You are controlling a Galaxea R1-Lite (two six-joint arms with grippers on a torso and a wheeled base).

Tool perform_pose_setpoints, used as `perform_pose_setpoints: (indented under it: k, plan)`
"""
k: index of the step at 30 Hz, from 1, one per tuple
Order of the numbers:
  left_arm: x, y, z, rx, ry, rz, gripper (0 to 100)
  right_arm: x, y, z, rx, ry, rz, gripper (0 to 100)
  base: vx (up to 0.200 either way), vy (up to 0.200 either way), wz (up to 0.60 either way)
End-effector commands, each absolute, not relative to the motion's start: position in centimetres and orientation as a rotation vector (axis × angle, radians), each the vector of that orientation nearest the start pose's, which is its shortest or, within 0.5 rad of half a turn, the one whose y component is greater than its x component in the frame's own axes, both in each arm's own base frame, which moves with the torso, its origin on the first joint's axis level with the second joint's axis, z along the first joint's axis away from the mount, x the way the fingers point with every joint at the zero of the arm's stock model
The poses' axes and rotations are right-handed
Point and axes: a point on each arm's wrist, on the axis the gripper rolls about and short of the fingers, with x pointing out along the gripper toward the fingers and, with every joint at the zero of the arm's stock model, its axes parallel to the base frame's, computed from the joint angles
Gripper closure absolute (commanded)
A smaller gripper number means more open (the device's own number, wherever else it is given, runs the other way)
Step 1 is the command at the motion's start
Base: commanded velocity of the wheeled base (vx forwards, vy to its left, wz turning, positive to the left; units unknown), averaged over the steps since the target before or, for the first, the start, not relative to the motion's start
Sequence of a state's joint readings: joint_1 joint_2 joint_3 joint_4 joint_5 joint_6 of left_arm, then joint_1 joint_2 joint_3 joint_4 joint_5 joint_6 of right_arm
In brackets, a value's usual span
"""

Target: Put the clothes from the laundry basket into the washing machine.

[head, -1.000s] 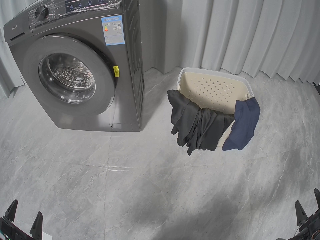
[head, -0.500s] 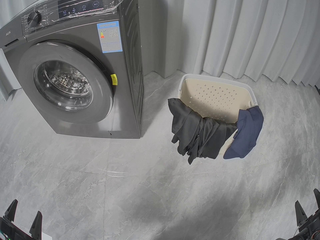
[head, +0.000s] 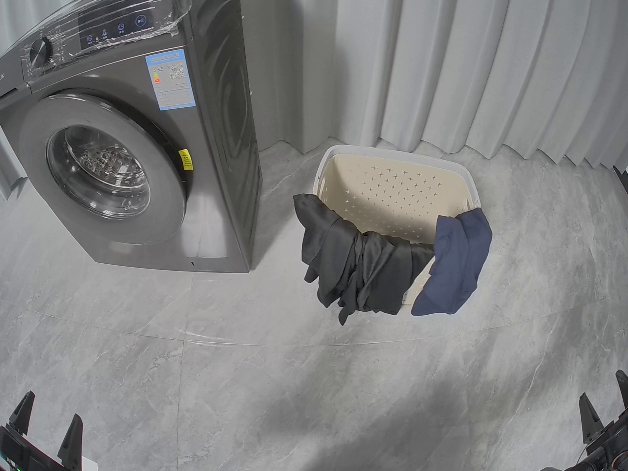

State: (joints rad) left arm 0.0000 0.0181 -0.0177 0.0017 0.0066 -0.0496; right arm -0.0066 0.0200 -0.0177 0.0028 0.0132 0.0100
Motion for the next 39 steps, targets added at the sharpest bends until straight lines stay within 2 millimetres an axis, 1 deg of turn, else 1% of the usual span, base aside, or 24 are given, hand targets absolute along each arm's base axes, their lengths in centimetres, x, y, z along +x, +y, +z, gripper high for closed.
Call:
perform_pose_setpoints:
  k: [1,9,18,30,39]
  plan:
    - [-2.26,0.02,7.59,-0.049,0.004,0.009,0,-2.13,0.05,7.56,0.011,0.023,0.006,0,0.0,0.0,0.0]
    - [-2.26,0.02,7.59,-0.049,0.004,0.009,0,-2.13,0.04,7.56,0.011,0.023,0.008,0,0.0,0.0,0.0]
    - [-2.25,0.02,7.59,-0.051,0.006,0.009,0,-2.13,0.04,7.56,0.011,0.023,0.008,0,0.0,-0.2,0.0]
    - [-2.26,0.02,7.59,-0.049,0.004,0.009,0,-2.13,0.04,7.56,0.011,0.023,0.008,0,0.0,0.0,0.0]
    - [-2.25,0.02,7.59,-0.051,0.006,0.009,0,-2.13,0.04,7.56,0.011,0.023,0.008,0,0.2,0.0,0.0]
